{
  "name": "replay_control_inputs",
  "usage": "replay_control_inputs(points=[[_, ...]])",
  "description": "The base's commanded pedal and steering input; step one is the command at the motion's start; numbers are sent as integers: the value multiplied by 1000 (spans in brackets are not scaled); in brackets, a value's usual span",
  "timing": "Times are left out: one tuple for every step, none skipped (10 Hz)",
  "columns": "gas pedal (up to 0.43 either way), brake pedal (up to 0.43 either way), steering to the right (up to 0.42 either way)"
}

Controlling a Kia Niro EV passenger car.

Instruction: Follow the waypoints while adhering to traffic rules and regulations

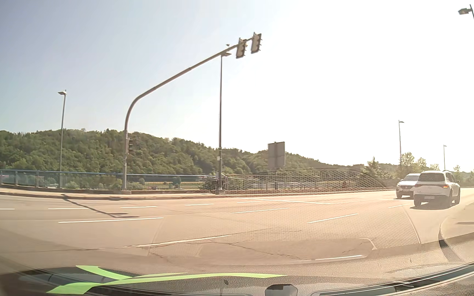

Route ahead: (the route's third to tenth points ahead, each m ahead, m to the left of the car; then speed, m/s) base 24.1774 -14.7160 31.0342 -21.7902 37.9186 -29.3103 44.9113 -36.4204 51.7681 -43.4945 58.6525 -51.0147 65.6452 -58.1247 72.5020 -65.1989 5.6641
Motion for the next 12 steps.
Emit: replay_control_inputs(points=[[228,0,292],[228,0,288],[228,0,281],[228,0,274],[228,0,270],[228,0,269],[228,0,269],[228,0,269],[228,0,269],[240,0,268],[240,0,265],[260,0,260]])
